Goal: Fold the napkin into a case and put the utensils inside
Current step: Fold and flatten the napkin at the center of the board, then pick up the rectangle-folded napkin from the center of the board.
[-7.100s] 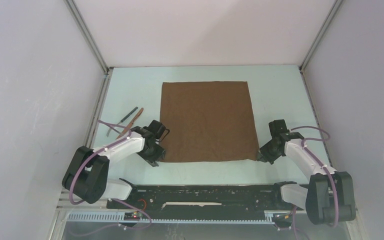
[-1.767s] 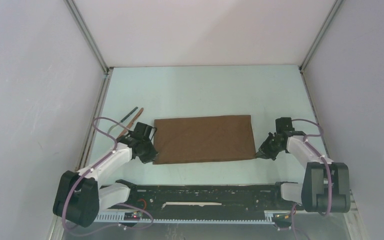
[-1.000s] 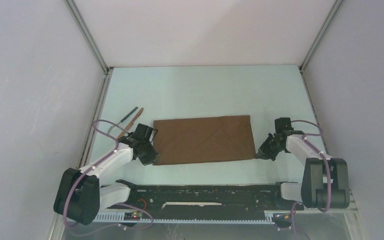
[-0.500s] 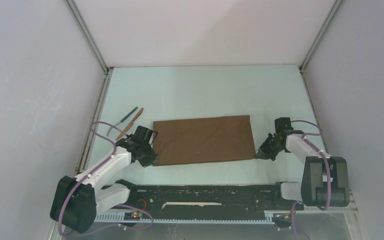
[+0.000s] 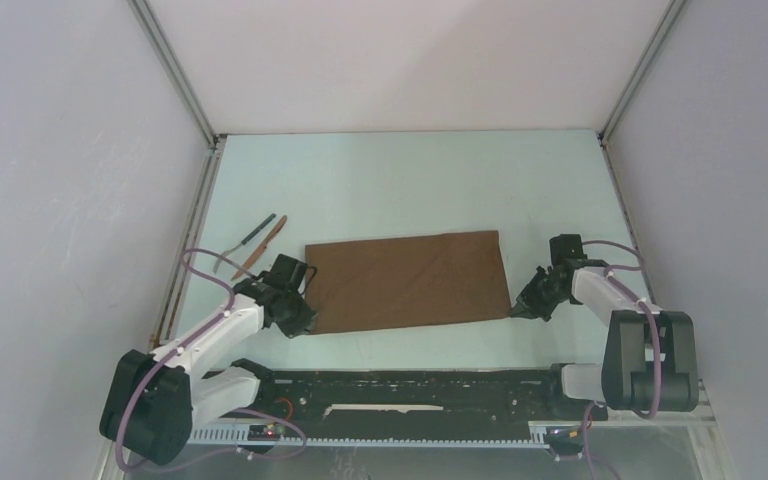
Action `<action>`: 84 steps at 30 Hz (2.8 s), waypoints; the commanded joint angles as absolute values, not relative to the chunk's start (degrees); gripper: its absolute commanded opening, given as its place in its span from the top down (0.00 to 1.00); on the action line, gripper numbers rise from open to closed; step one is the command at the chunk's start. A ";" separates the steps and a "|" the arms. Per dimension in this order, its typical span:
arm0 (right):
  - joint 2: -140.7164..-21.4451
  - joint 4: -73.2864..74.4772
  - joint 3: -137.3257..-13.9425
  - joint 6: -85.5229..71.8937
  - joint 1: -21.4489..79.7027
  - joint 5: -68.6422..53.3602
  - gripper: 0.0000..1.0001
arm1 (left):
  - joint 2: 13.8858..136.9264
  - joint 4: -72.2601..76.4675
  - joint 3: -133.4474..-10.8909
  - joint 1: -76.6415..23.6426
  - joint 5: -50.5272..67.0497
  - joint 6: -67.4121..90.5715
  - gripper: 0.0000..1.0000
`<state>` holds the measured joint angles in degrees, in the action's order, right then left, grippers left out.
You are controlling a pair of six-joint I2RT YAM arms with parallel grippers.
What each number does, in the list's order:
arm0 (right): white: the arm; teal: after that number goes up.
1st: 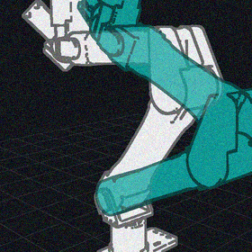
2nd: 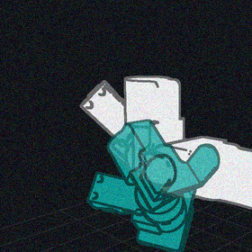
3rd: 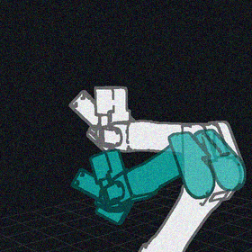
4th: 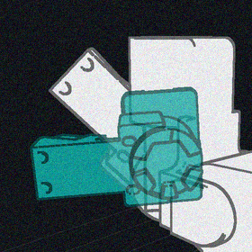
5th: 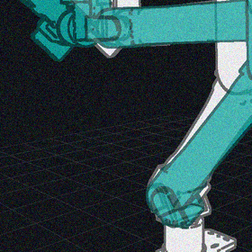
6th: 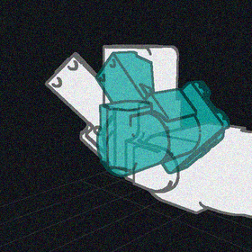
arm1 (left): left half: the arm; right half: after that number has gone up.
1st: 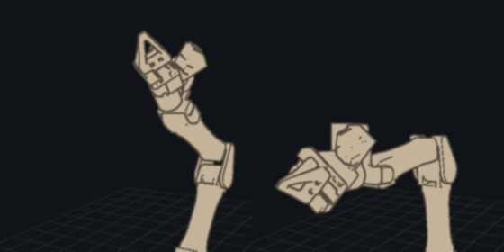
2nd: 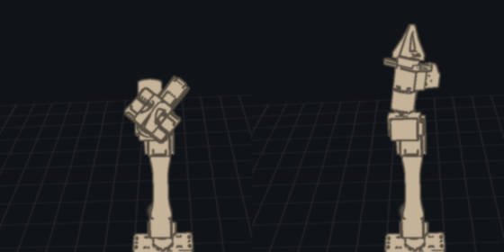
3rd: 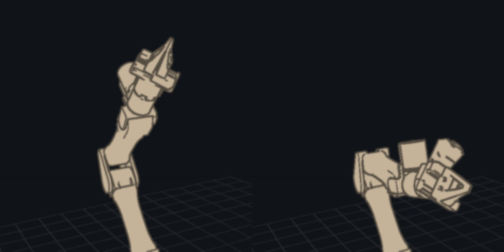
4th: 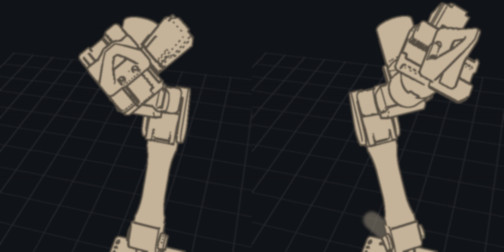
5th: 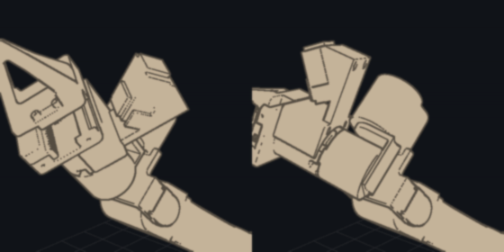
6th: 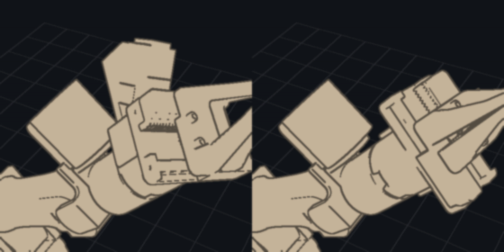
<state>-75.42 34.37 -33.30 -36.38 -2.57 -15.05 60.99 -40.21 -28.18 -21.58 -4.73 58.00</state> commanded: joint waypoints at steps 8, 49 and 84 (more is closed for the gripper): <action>-63.80 40.14 -35.16 -37.74 -1.93 -11.02 0.36 | 54.48 -55.84 -35.44 -21.71 -11.55 57.90 0.45; -105.55 -1.62 -59.87 -35.33 3.49 -39.51 0.00 | 88.38 -0.29 -45.79 -9.17 7.68 51.08 0.14; -112.57 9.73 -67.39 -31.94 0.63 -38.23 0.00 | 97.60 -7.55 -54.94 -8.04 4.59 50.95 0.12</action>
<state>-110.37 10.76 -67.16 -32.38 4.23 -39.16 96.05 -5.54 -53.43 -8.80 8.86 51.00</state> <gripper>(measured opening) 0.993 0.877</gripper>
